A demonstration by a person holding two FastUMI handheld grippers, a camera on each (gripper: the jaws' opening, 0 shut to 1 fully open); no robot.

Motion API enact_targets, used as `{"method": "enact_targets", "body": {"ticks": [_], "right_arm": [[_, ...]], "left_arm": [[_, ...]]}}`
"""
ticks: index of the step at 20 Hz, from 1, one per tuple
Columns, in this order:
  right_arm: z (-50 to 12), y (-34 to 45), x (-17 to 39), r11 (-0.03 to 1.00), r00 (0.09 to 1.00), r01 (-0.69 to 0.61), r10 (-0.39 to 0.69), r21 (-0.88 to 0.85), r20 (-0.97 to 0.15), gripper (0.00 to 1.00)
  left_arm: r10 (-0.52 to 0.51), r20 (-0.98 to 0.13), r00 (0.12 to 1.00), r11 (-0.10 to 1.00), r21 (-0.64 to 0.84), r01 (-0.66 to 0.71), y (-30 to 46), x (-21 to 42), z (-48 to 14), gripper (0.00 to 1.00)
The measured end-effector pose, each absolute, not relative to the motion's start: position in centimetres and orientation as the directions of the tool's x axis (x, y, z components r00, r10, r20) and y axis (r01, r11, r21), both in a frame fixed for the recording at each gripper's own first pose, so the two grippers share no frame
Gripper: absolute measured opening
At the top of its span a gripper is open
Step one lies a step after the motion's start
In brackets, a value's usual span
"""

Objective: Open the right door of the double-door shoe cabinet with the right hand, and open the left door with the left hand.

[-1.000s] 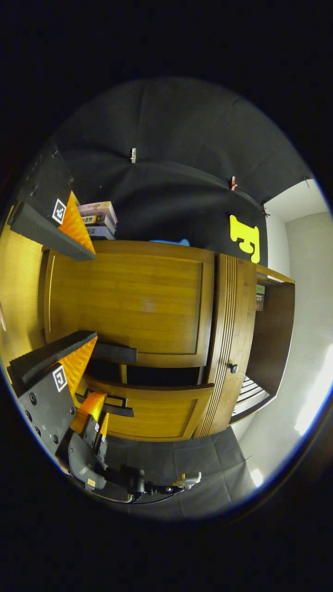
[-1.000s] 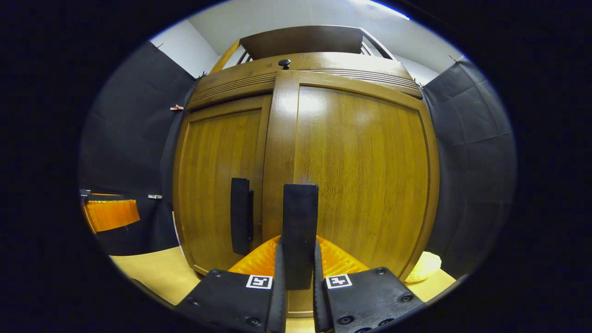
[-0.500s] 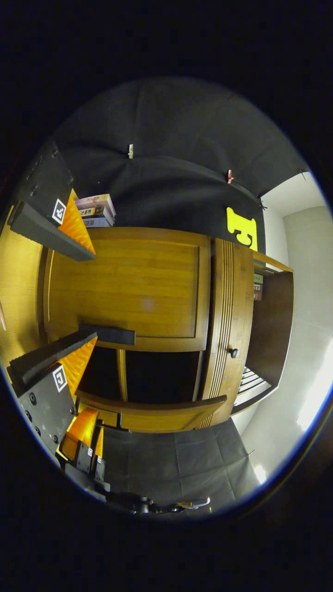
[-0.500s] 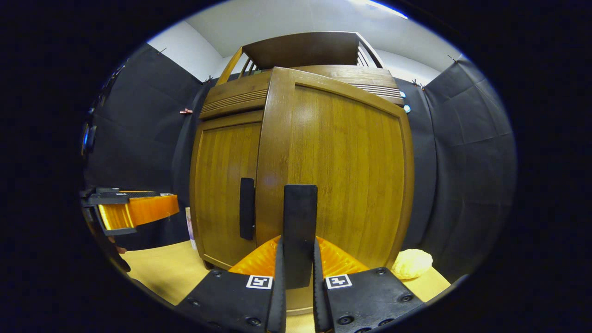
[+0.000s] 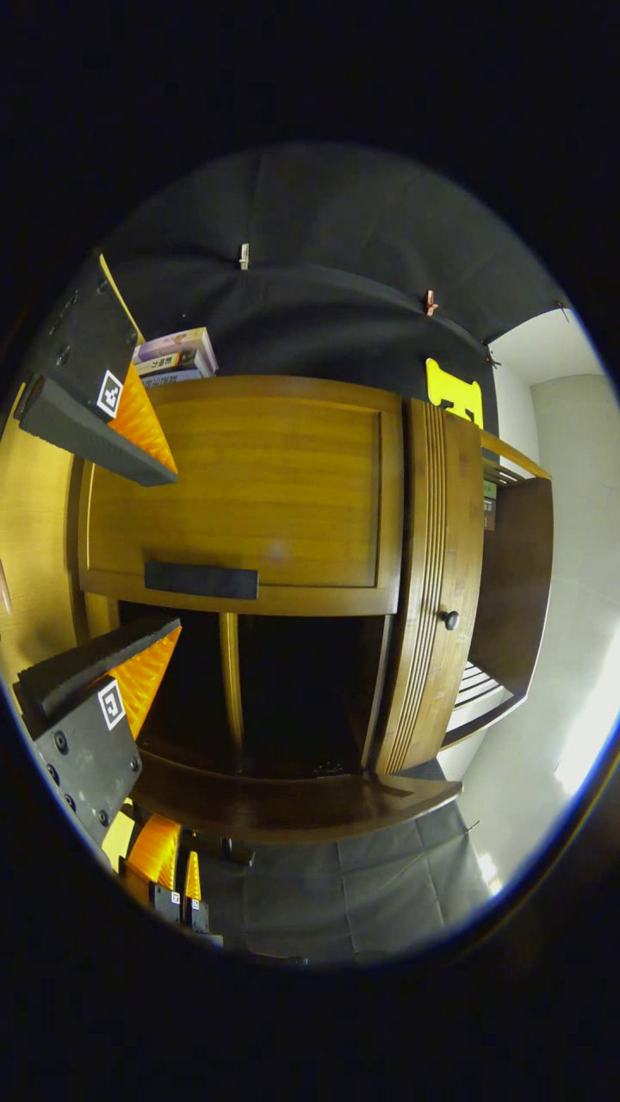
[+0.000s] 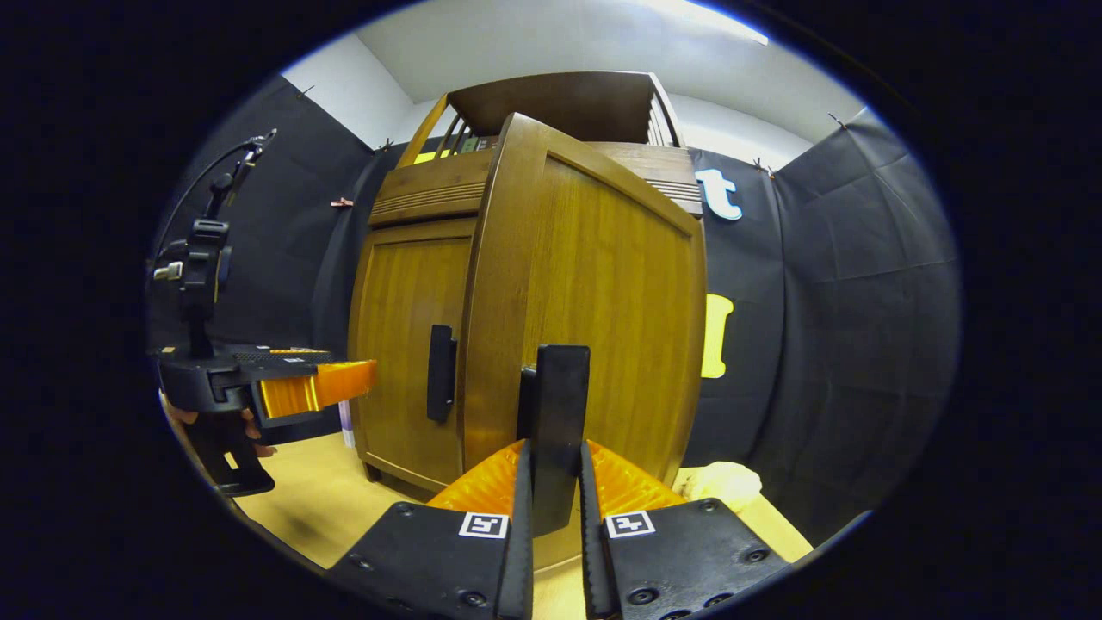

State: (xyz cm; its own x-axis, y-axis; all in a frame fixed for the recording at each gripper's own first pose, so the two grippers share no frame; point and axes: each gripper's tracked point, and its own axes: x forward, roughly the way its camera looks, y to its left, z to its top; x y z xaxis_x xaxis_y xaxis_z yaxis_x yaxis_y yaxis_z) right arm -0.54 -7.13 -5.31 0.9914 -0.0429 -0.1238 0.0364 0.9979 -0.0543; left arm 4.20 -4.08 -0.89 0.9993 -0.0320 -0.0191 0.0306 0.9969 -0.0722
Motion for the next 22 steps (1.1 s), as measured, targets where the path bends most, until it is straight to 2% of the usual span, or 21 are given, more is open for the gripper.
{"method": "enact_targets", "body": {"ticks": [2,4,5,6,10,14,17,22], "right_arm": [[-5.0,-8.5,-1.5,0.996,0.990,0.063,-0.070,-0.065,-0.122,0.26],[-4.7,-9.3,-2.3,0.994,0.988,0.085,-0.093,-0.063,-0.121,0.21],[-4.5,-10.0,-2.8,0.994,0.988,0.094,-0.100,-0.060,-0.121,0.22],[-4.4,-10.6,-3.2,0.993,0.987,0.103,-0.110,-0.063,-0.119,0.26],[-4.4,-13.2,-4.2,0.982,0.979,0.161,-0.172,-0.102,-0.112,0.21],[-3.7,-16.3,-4.6,0.970,0.969,0.214,-0.226,-0.119,-0.099,0.24],[-3.4,-18.3,-5.5,0.971,0.970,0.212,-0.223,-0.110,-0.097,0.14],[-3.4,-21.5,-7.1,0.973,0.969,0.219,-0.225,-0.069,-0.102,0.14]], "left_arm": [[-0.042,-0.017,0.999,0.996,-0.074,0.040,-4.8,4.5,-1.0,0.92],[-0.048,-0.013,0.999,0.996,-0.077,0.047,-5.5,4.9,-1.0,0.94],[-0.051,-0.013,0.999,0.996,-0.079,0.050,-5.8,5.1,-1.0,0.92],[-0.056,-0.014,0.998,0.995,-0.082,0.054,-6.1,5.3,-1.2,0.94],[-0.059,-0.026,0.998,0.994,-0.091,0.057,-6.8,5.7,-1.7,0.94],[-0.033,-0.017,0.999,0.997,-0.069,0.032,-6.4,6.5,-1.5,0.92],[-0.011,0.013,1.000,0.998,-0.057,0.012,-5.9,7.5,-0.9,0.94],[-0.031,0.049,0.998,0.998,-0.050,0.034,-6.1,10.7,-1.2,0.92]]}}
